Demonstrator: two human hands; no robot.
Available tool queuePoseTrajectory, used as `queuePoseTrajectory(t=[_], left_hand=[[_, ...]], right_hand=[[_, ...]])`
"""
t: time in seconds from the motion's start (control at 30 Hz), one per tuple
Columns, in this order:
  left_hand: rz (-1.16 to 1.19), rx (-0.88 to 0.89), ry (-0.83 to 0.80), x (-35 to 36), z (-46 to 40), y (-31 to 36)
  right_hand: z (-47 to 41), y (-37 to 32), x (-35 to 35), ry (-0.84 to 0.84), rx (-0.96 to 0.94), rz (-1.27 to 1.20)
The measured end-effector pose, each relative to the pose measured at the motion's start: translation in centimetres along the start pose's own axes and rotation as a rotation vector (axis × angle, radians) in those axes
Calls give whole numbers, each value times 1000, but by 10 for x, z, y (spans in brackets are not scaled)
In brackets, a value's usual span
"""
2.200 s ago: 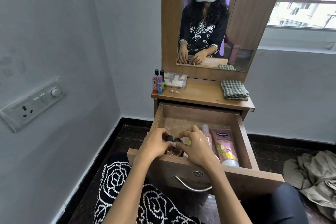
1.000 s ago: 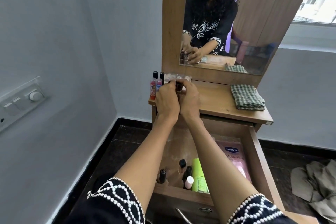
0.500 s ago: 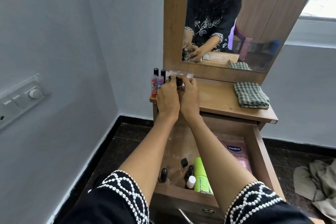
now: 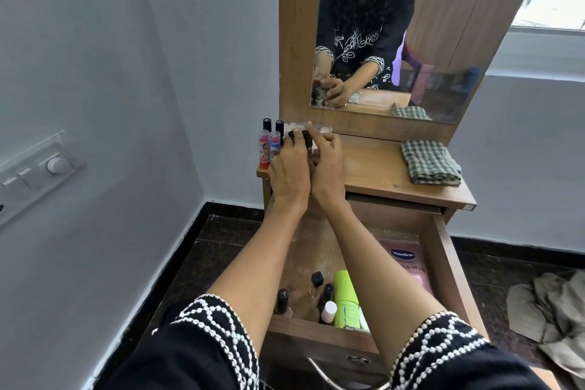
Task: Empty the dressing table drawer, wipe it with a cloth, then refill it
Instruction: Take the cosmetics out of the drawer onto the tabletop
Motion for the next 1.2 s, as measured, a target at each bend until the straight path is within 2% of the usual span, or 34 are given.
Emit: queuePoseTrajectory(t=[0.1, 0.2, 0.33, 0.5, 0.57, 0.63, 0.73, 0.8, 1.03, 1.2], left_hand=[[5, 27, 1, 0, 3, 2], [43, 82, 30, -5, 12, 8], [102, 123, 78, -22, 34, 16], [235, 46, 68, -53, 68, 12], [311, 25, -1, -60, 83, 8], [371, -19, -171, -54, 100, 0], [313, -85, -456, -24, 128, -18], [250, -102, -549, -11, 145, -24], [109, -80, -622, -8, 158, -21], [48, -8, -685, -4, 159, -15]], right_hand=[[5, -5, -5, -15, -25, 81], [12, -12, -21, 89, -55, 117], [29, -14, -44, 167, -18, 28], [59, -27, -68, 111, 4, -73], [74, -27, -76, 24, 61, -98], [94, -25, -79, -107, 115, -75], [128, -16, -74, -279, 199, -32], [148, -8, -69, -344, 238, -3], [166, 8, -57, -516, 302, 178], [168, 18, -56, -552, 339, 264]])
Point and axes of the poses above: each hand's wrist, its own z-axis away from the middle knuckle, its own x-axis out of the palm, y = z × x, the point moved 8 cm from there along -z, towards the middle knuckle, and after that the axes turned 4 degrees about -y, right-handed, at the moved point
